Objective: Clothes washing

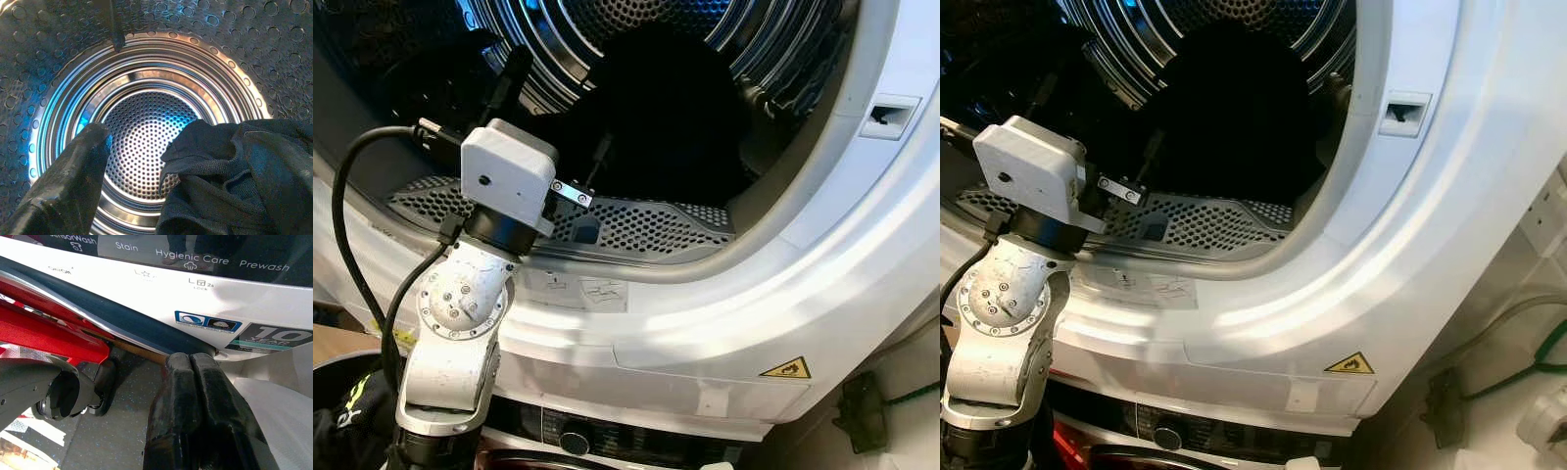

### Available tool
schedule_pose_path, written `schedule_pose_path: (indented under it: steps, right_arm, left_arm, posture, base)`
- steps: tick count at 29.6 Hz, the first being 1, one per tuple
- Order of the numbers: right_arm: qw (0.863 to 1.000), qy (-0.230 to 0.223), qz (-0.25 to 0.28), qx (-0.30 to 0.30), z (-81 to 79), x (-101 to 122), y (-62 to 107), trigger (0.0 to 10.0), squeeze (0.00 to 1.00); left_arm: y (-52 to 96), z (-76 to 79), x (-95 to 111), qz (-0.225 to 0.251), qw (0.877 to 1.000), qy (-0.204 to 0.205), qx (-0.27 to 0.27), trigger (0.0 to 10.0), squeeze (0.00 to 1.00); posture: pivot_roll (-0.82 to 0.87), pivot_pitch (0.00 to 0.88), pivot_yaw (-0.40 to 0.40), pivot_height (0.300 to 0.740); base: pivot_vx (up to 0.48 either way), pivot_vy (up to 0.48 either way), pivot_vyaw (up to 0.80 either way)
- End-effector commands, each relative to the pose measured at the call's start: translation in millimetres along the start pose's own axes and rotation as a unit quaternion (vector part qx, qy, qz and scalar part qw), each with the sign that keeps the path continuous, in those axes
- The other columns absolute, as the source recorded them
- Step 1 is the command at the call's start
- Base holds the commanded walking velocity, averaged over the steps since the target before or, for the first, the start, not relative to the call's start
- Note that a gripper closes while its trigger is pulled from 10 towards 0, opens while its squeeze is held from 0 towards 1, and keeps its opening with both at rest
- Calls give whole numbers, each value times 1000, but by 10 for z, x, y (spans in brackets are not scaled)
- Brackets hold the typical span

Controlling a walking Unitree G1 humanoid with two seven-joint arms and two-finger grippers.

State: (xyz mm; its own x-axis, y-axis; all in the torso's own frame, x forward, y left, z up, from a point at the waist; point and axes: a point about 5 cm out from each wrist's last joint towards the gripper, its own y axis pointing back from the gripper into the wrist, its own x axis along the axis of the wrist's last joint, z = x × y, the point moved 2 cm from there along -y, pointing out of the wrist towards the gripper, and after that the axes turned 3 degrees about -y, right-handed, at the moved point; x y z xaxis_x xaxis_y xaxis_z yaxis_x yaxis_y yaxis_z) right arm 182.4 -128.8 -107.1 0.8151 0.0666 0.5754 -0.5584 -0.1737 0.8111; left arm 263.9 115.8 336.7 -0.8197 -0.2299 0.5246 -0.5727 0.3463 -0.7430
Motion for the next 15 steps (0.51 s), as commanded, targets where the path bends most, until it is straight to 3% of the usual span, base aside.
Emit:
schedule_pose_path:
  steps: [1,15]
  right_arm:
    - [1000,-6,-3,1,-7,-21,3,10000,0]
    - [1000,-5,-5,2,-7,-42,7,10000,0]
  left_arm:
    - [-26,-14,23,4,1000,-2,0,10000,0]
    - [-25,-31,32,5,1000,-5,5,10000,0]
  posture:
    - [230,0,-14,740]
    - [233,0,-15,740]
  base:
    - [0,0,0]
    - [0,0,0]
